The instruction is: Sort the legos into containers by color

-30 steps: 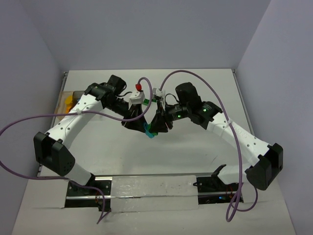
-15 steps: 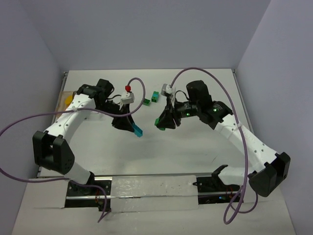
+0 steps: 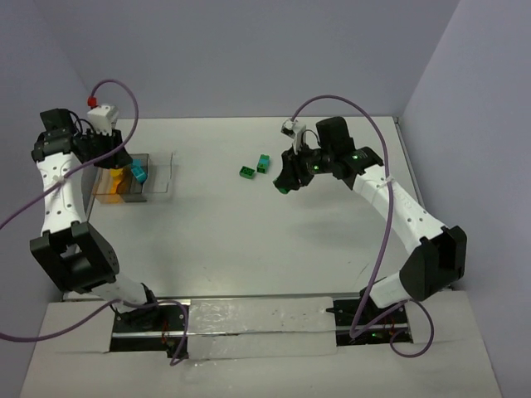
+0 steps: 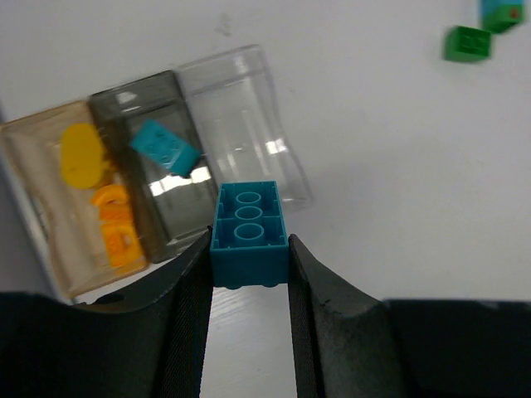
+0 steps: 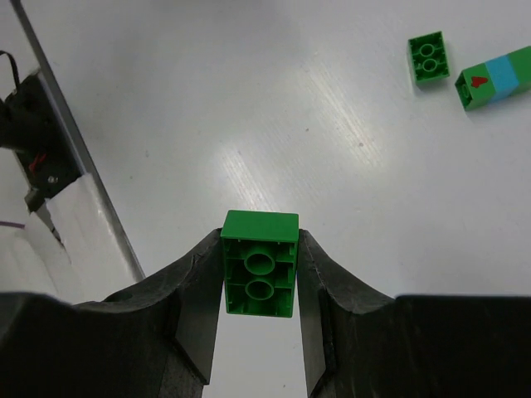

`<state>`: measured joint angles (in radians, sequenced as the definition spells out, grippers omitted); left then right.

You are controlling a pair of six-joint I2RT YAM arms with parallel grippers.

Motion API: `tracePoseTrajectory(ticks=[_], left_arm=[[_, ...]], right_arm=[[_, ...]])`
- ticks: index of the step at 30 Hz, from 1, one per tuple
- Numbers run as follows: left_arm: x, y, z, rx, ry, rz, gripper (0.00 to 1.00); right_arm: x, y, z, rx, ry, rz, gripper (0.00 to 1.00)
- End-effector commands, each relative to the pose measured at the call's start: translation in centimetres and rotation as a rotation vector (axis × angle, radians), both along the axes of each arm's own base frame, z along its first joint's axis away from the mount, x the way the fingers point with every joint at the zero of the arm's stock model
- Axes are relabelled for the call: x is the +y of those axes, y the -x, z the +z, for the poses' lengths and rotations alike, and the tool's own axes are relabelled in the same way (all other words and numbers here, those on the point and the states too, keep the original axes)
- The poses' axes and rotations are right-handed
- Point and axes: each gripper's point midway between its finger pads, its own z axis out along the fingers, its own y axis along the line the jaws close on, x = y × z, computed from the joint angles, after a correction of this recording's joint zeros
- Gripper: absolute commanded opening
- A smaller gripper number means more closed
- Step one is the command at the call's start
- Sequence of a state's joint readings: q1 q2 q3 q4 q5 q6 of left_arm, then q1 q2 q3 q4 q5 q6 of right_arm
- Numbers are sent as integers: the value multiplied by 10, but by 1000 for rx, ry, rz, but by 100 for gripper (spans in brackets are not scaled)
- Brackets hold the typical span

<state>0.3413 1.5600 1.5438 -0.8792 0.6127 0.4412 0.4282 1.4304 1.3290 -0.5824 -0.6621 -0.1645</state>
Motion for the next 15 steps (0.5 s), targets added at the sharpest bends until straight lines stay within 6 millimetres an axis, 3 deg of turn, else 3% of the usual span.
tracePoseTrajectory(ticks=[1,7,15], left_arm=[[63,-37,-12,18,-112,301,7],[87,-51,-38,93,-135,377,10],[84,-58,-75,201,-91,362,11]], right_arm=[[3,-23,26,-46,-22,-68,0],[8,-30,30,-49,-46,-87,0],[9,-33,30,-67,-74,-105,0]])
